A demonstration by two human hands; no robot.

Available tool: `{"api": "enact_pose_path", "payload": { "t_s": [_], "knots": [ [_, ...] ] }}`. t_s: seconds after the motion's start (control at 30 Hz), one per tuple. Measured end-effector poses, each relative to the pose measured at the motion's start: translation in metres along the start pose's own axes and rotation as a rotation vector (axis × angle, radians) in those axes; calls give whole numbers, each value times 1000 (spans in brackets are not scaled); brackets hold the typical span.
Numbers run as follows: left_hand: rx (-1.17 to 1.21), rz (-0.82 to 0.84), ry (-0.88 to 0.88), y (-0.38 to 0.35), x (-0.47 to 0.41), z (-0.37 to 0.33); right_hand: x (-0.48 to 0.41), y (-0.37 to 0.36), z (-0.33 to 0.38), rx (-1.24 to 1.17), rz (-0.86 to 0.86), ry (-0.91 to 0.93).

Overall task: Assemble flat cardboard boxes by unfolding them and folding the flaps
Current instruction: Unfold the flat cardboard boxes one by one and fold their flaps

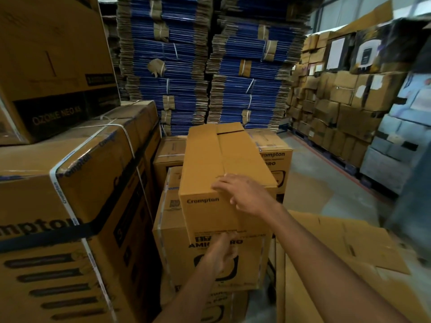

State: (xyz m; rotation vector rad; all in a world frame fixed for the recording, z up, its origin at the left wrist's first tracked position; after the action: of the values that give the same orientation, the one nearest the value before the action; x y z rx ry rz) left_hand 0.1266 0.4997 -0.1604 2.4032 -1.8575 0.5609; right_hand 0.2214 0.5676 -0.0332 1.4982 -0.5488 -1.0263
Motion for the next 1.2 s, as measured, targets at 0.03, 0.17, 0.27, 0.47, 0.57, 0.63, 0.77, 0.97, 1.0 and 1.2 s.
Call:
{"api": "enact_pose_path", "payload": {
  "t_s": [0.03,0.17,0.27,0.47,0.57,0.63,0.77,0.97,1.0,1.2],
  "knots": [
    [-92,7,-23,2,0,-4,5,-11,-5,-4,-7,9],
    [-656,-81,-423,10,1,-51,15,-28,-26,-50,-70,4],
    [-860,-138,-807,10,8,-102,15,-22,-25,-111,-54,-5],
    [-1205,-119,-1195,0,-9,-159,16,-25,-17,-151,-45,0],
    [-1311,75,-1032,1,-41,-158,15,-26,-19,-202,-44,-35],
    [-1335,118,-980,6,-56,-152,12,-22,-21,-260,-27,-73],
    [-1429,149,-955,5,-68,-152,7,-11,-27,-236,-90,-149],
    [-1634,216,-772,4,-76,-155,-1,-14,-20,-152,-153,-249],
    [-1657,211,-772,4,-77,-155,-3,-14,-18,-140,-158,-254],
    [-1689,206,-780,3,-80,-156,-11,-9,-12,30,-181,-242]
  ]
}}
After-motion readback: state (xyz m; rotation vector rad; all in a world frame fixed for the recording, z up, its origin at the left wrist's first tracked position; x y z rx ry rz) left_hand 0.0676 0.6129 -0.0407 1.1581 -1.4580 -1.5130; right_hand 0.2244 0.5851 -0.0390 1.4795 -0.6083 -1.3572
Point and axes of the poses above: each hand's wrist, its own x-axis away from the middle knuckle, its own y-axis out of the back of the hand, z = x × y, the point moved 1 cm from there along -x, towards the middle knuckle, and after that the axes turned 14 degrees about -y, right-handed, at the moved point
